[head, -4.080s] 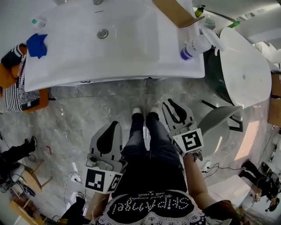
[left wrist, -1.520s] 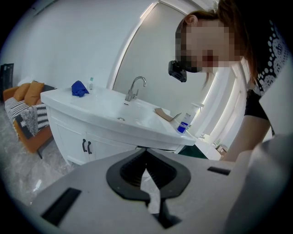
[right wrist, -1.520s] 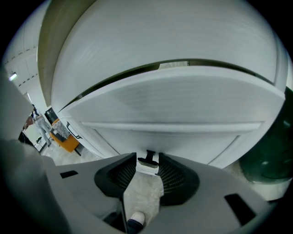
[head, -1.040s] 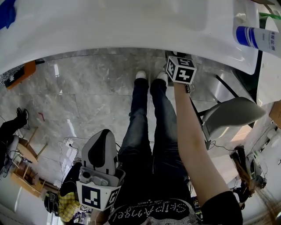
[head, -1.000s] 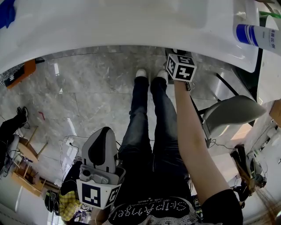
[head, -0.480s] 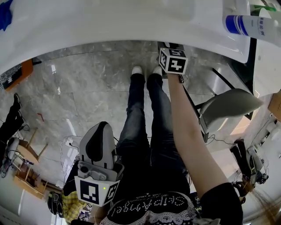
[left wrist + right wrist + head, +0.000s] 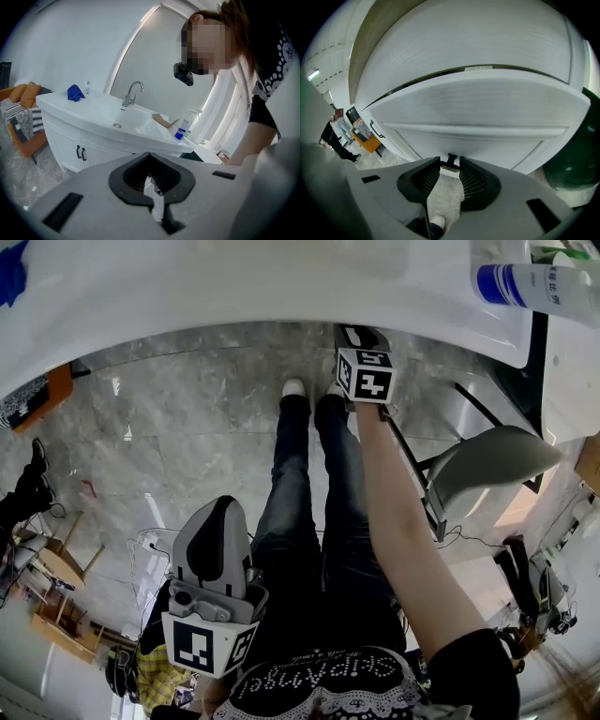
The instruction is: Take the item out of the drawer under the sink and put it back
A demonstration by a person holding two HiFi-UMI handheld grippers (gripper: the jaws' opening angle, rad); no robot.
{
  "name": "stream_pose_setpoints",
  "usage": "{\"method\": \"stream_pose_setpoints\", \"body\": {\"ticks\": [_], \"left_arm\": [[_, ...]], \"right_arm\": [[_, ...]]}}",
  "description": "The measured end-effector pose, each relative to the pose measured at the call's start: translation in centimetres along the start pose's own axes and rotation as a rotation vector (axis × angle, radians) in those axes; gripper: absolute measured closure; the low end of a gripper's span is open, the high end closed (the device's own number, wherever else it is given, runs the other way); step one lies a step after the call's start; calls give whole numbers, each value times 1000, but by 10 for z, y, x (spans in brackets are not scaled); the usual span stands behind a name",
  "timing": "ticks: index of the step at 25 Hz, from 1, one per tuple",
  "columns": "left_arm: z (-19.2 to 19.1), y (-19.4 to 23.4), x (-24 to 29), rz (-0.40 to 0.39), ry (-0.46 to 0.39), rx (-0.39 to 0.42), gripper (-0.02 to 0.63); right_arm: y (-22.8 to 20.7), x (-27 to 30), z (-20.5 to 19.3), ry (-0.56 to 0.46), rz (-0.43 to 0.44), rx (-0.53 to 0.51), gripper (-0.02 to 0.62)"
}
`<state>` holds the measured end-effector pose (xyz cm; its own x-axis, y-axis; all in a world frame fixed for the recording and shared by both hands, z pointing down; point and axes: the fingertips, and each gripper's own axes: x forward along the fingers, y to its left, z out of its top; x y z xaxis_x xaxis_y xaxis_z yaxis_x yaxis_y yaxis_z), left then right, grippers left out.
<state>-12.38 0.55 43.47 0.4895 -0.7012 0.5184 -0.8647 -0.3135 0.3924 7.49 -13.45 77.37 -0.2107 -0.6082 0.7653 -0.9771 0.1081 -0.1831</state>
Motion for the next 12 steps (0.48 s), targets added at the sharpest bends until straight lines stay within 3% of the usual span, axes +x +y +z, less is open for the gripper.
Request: {"method": "stream_pose_setpoints", "body": {"ticks": [12], "left_arm": [[-3, -10, 3, -21, 2, 11, 603]], "right_arm": [[3, -8, -13, 7, 3, -1, 459]]}}
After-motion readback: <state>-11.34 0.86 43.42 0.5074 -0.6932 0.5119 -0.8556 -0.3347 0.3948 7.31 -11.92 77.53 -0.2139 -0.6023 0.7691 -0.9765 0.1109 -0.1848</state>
